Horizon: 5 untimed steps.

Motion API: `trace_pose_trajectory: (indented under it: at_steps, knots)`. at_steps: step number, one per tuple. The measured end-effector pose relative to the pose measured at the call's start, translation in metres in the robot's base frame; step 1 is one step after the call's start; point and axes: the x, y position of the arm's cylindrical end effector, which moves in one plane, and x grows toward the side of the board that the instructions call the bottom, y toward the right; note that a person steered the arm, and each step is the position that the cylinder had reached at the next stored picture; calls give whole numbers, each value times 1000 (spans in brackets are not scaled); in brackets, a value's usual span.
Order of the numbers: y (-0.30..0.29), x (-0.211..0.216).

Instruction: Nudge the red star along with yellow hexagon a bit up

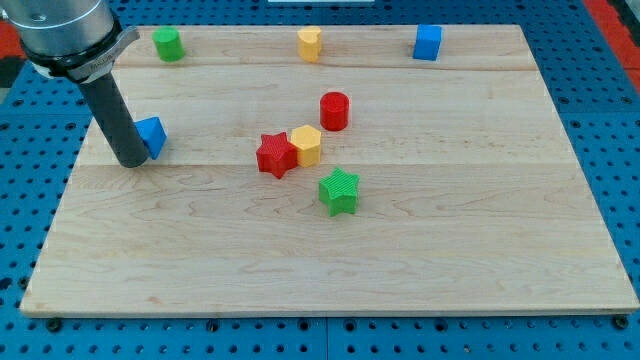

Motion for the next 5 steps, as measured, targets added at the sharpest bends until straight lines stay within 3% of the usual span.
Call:
trace_pose_trajectory:
  at_steps: [1,3,4,5]
  knots:
    - [-4,7]
    - [87,48]
    - [139,42]
    - [138,41]
